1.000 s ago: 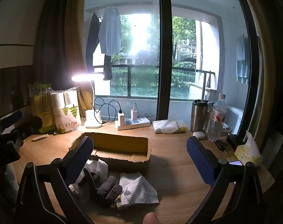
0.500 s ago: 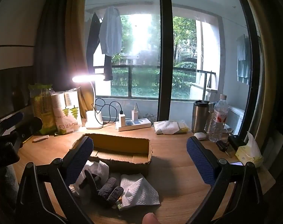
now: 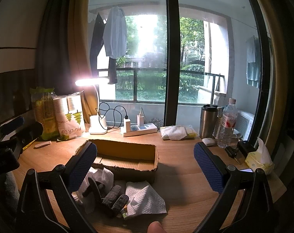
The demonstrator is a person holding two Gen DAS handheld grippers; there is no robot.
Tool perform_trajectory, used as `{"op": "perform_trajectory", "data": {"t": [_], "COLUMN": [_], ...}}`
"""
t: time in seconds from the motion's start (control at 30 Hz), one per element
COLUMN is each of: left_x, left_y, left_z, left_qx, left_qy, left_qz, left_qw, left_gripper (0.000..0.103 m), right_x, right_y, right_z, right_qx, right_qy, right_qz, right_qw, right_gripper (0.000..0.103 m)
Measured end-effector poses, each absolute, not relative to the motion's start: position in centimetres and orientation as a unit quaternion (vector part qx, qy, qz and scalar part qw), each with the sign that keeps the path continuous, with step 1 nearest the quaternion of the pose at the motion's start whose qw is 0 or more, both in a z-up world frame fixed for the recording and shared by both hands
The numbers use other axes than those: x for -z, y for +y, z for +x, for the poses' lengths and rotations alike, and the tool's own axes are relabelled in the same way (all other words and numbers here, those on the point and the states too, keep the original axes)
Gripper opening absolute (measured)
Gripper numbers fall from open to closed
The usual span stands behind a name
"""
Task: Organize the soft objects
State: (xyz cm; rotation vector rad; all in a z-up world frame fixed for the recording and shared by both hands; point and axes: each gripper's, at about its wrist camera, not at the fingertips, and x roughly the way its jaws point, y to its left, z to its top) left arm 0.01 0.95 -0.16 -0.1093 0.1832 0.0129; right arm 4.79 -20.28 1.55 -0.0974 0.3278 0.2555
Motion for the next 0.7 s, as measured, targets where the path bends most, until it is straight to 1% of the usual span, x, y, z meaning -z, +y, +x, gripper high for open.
{"op": "perform_trajectory", "data": {"t": [0.7], "left_x": [-0.04], "left_y": [1.03], "left_z": [-0.07], "left_qx": [-0.006], "left_qy": [0.092], "left_qz": [-0.056], "left_qw": [0.994], "left_gripper": [0.103], "right_x": [-1.50], "right_y": [-20.17], "right_z": [4.83], "right_qx": [-0.128], "right_qy": [0.163], "right_qz": [-0.047], "right_qw": [0.977], "right_gripper": [0.102]}}
